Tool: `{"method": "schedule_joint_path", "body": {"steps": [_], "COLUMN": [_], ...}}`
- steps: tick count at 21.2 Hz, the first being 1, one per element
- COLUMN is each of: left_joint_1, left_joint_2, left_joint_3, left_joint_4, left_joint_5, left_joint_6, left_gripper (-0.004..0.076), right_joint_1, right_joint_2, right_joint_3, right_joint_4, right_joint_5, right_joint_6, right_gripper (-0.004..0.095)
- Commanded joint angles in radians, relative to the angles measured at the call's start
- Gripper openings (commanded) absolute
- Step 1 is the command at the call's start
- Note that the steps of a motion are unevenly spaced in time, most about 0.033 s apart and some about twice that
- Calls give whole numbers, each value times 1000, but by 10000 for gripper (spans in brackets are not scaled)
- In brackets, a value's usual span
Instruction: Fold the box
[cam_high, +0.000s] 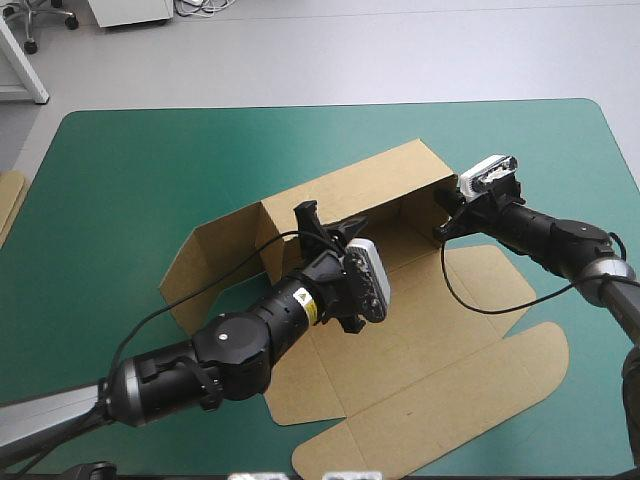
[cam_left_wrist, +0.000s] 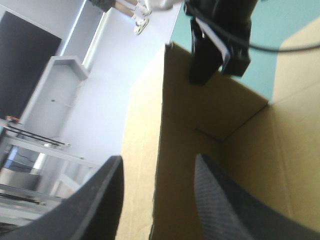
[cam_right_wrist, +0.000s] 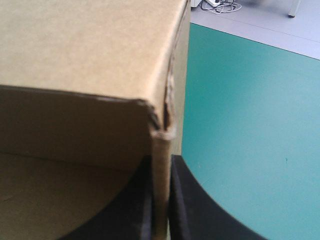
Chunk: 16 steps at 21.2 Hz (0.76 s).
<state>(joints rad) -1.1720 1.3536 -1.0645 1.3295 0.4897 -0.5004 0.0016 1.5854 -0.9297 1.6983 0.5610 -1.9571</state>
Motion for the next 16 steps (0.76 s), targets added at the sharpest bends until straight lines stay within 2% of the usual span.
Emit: {"method": "schedule_joint_path", "body": {"steps": [1,5,11,16], "left_joint_1": [-8,-8,50,149], "left_joint_2": [-100,-217,-354,-415], "left_joint_3": [-60,-96,-175,-197], "left_joint_4": [-164,-425,-796,-898], "left_joint_5": [-35,-23,106,214], "left_joint_6": [-14,-14,-19,-19], "left_gripper": [330,281,265,265], "right_joint_1": [3,3,3,3], "right_joint_2": [-35,-35,-35,-35], "right_joint_3": [-24,-24,-24,-24], "right_joint_4": [-1,-33,-105,-165], "right_joint_5": [28,23,3,-4], "right_joint_6": [38,73,145,198], "right_gripper": [-15,-15,-15,-15]}}
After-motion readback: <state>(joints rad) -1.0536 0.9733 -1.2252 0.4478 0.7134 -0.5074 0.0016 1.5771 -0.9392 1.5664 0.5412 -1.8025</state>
